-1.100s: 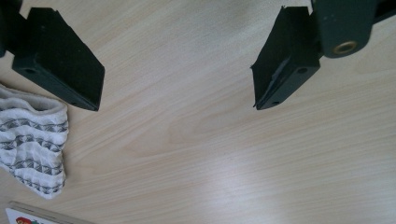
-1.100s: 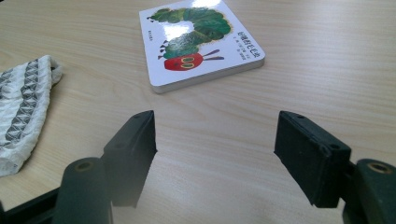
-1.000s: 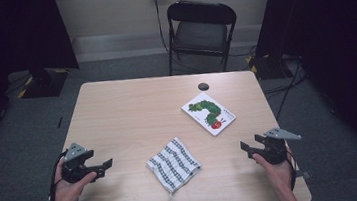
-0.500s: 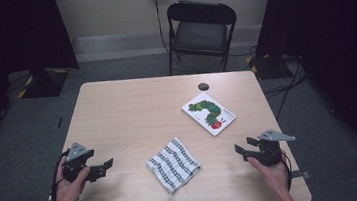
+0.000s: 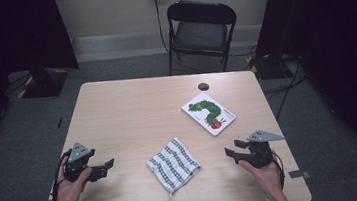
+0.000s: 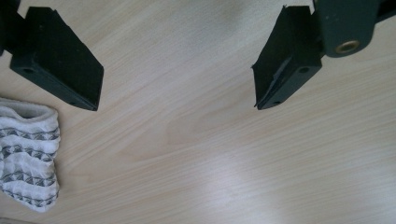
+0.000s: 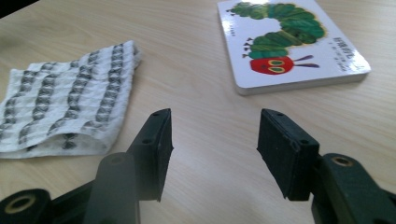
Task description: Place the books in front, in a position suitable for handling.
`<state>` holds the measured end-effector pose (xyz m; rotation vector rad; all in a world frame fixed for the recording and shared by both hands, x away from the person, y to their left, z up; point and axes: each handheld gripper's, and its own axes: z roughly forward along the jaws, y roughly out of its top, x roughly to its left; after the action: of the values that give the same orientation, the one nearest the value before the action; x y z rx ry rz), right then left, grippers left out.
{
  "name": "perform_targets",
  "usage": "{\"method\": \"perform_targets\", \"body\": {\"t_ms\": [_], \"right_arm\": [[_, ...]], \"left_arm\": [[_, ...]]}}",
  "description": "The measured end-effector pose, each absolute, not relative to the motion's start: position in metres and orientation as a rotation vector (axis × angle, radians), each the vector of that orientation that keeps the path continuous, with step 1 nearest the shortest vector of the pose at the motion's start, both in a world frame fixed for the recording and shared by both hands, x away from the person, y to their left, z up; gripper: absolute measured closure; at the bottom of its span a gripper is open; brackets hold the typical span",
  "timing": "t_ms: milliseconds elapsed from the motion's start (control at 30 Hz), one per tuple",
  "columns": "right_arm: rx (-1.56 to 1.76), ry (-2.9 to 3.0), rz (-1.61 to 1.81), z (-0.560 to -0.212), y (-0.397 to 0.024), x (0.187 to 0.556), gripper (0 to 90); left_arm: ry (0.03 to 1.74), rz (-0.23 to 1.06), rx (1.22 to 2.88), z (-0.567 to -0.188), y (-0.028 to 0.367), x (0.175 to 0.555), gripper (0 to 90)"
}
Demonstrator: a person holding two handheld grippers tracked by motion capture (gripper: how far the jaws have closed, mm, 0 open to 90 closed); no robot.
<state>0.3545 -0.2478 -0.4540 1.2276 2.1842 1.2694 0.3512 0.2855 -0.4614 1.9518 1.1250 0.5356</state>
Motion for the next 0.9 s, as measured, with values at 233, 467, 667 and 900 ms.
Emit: {"method": "perform_targets", "body": {"t_ms": [233,467,667,900], "right_arm": [[1.136,2.284,1.300,-0.451,-0.219,0.356,48.6],[1.014,2.389,1.311,-0.447,-0.179,0.361,50.3],[0.941,2.439,1.318,-0.444,-0.149,0.368,48.3],[0.868,2.496,1.299,-0.446,-0.118,0.374,45.9]], "left_arm": [[1.135,0.520,1.942,-0.461,0.284,0.349,15.9],[1.136,0.502,1.933,-0.460,0.283,0.351,15.9],[1.118,0.494,1.956,-0.460,0.280,0.353,15.9],[1.100,0.493,1.956,-0.459,0.278,0.353,15.8]]}}
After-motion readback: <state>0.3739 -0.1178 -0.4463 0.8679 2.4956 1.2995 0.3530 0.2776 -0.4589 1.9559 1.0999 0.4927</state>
